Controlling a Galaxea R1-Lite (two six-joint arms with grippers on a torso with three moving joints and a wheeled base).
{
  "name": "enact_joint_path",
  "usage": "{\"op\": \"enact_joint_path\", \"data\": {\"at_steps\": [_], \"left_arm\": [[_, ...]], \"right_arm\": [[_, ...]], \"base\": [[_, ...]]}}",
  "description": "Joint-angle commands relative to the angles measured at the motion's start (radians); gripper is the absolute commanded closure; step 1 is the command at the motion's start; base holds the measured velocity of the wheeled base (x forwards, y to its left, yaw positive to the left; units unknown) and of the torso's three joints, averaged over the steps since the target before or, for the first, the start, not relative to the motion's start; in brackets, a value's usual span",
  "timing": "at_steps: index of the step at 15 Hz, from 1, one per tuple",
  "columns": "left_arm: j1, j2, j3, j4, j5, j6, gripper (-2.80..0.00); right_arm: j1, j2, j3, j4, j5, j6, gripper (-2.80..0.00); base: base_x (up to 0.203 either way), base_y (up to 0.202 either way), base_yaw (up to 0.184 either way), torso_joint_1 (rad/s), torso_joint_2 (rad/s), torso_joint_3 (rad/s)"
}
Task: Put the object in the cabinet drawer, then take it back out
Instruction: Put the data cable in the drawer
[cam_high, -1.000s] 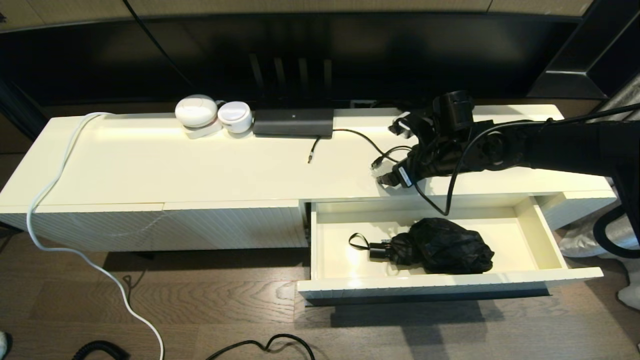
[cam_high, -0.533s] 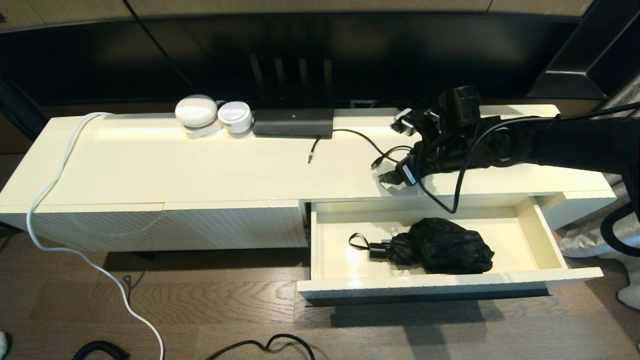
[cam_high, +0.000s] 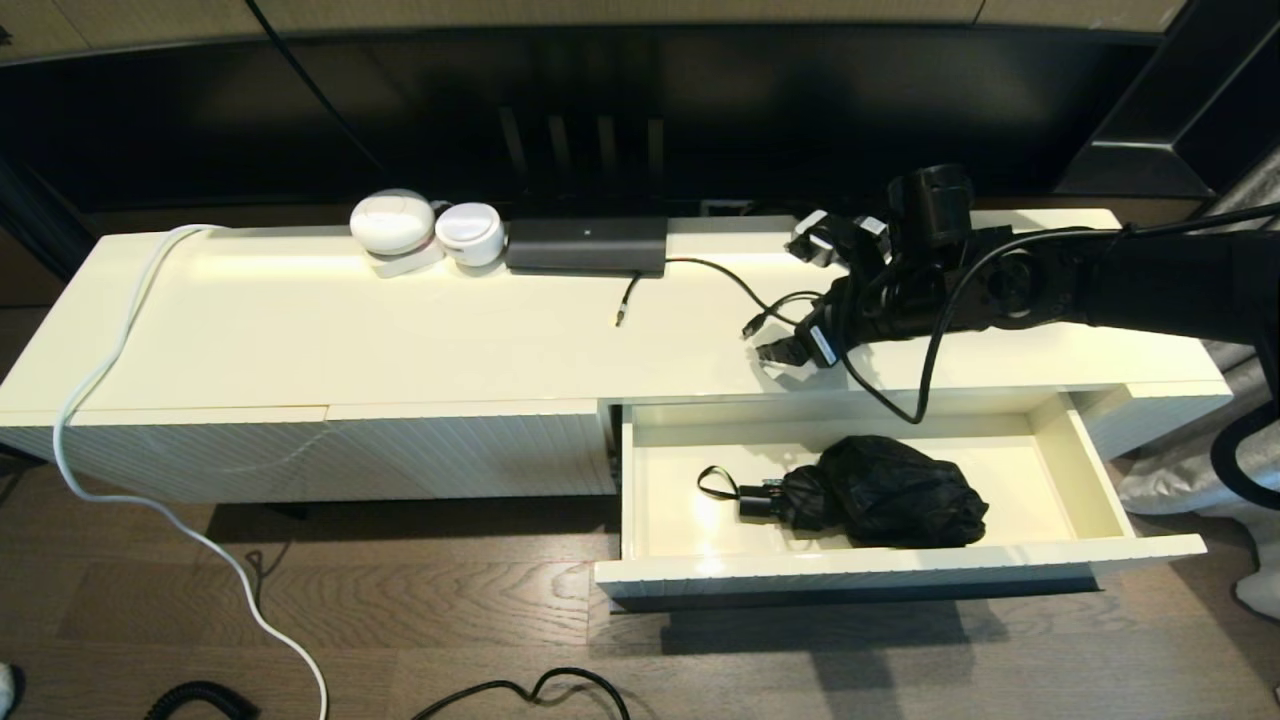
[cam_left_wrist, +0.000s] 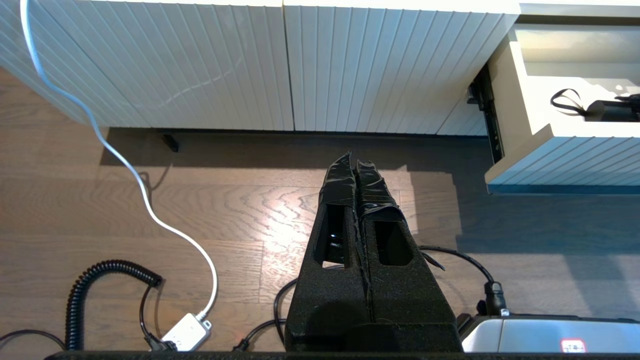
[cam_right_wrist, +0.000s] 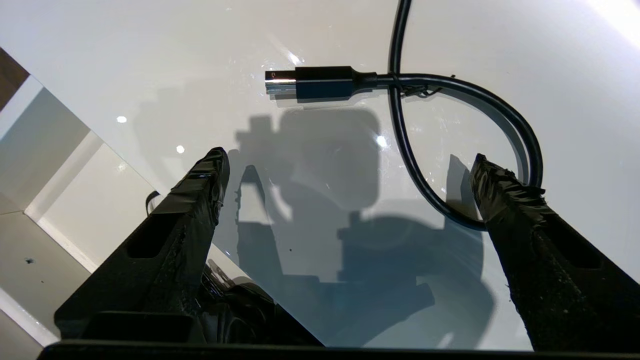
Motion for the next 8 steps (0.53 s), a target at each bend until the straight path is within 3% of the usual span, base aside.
{"op": "enact_joint_path", "data": {"at_steps": [1, 8], "left_arm": [[0.001, 0.001, 0.000, 0.000, -0.001, -0.001, 0.00], [0.001, 0.001, 0.000, 0.000, 0.001, -0.001, 0.00]], "right_arm": [[-0.009, 0.006, 0.000, 0.001, 0.014, -0.002, -2.80], [-0.043, 0.009, 0.001, 0.016, 0.122, -0.006, -2.80]], "base": [[0.000, 0.000, 0.000, 0.000, 0.00, 0.000], [0.000, 0.000, 0.000, 0.000, 0.00, 0.000]]}}
